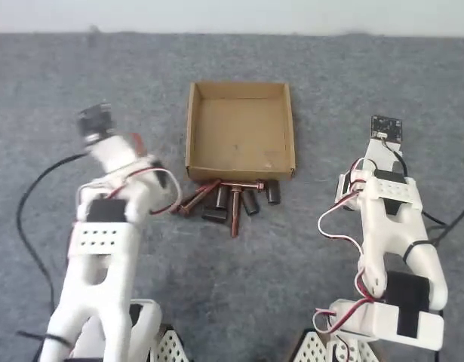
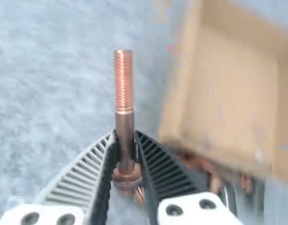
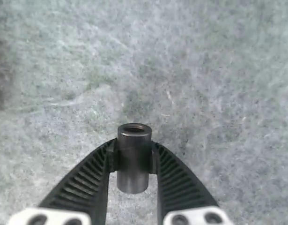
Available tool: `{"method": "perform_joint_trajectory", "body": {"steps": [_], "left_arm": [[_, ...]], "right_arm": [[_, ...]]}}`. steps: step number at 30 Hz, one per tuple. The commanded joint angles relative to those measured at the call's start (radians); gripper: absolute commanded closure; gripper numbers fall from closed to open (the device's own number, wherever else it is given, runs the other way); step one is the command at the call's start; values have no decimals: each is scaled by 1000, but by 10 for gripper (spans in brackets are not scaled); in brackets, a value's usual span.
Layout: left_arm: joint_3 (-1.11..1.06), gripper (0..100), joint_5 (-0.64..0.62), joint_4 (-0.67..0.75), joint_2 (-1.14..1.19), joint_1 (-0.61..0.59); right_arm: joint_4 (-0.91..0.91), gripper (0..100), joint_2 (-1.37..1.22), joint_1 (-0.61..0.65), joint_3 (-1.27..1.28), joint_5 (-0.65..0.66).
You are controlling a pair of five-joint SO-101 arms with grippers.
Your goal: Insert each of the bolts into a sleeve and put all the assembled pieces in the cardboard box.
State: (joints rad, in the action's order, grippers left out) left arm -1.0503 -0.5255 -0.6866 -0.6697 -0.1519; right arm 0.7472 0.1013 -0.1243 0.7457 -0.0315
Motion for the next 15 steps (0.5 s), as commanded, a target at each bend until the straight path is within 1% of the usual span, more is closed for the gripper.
{"method": "perform_joint_trajectory", "body": {"steps": [1,4,9,12,15], "left_arm": [[-45,990,-115,190,-51,-60],[-61,990,-158,183,-49,-63],[-58,989,-161,149,-34,-68],[-18,989,-161,144,61,-68],[74,989,-161,84,199,-84]], "right_arm": [[-19,992,4,-8,-44,17],[-18,992,4,-8,-43,17],[-15,992,4,-8,-41,17],[-12,992,4,-8,-40,17],[-12,992,4,-10,-32,18]]}}
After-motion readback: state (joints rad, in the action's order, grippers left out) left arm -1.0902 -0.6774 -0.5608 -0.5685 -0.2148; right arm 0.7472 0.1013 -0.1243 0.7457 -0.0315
